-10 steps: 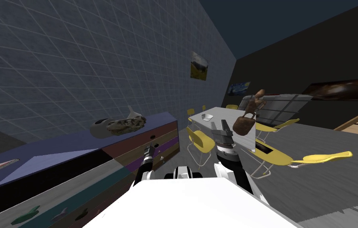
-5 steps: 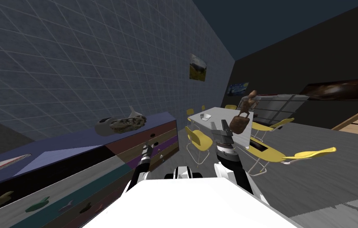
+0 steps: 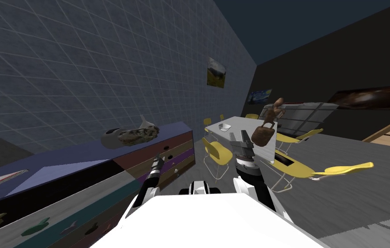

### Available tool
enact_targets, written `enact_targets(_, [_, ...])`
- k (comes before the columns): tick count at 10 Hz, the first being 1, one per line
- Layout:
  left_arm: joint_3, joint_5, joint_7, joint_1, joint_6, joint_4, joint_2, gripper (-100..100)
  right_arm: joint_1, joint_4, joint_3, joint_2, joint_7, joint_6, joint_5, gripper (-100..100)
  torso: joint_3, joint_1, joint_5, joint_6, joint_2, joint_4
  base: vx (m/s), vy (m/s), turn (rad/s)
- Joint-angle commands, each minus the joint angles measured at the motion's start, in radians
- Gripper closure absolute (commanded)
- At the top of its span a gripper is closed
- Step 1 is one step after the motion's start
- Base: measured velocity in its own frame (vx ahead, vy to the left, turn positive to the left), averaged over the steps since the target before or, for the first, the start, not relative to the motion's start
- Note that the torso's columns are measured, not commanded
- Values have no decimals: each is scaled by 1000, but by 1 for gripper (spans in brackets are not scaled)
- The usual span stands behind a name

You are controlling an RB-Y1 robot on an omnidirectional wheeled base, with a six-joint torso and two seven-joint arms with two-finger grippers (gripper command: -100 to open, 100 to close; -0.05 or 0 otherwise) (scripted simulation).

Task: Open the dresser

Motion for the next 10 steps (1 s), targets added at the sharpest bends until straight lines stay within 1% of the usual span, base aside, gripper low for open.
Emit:
enact_targets(1, [7,3,-1,-9,34,-4,19,-100,0,0,0,0,0,0,0,0,-2,2,1,0,-4,-1,141,100,-3])
enact_targets(2, [12,7,0,-7,44,-32,-12,-100,0,0,0,0,0,0,0,0,-3,3,1,0,-5,-1,148,113,-1])
enact_targets(3, [14,8,0,-7,47,-37,-43,-100,0,0,0,0,0,0,0,0,-2,1,0,0,-3,-1,120,71,-3])
enact_targets(4, [14,8,0,-7,48,-38,-64,-100,0,0,0,0,0,0,0,0,0,-3,0,0,1,0,64,20,0])
enact_targets(5, [14,9,0,-7,49,-39,-90,-100,0,0,0,0,0,0,0,0,3,-5,-1,0,4,1,21,-5,2])
enact_targets(8, [15,9,0,-7,52,-41,-180,-100,0,0,0,0,0,0,0,0,1,0,0,0,2,1,-2,-5,0])
enact_targets(9, [15,9,0,-7,52,-41,-198,-100,0,0,0,0,0,0,0,0,0,0,0,0,0,0,0,0,0])
enact_targets(10, [16,9,0,-8,55,-43,-185,-100,0,0,0,0,0,0,0,0,-1,0,0,0,-1,0,0,0,0])
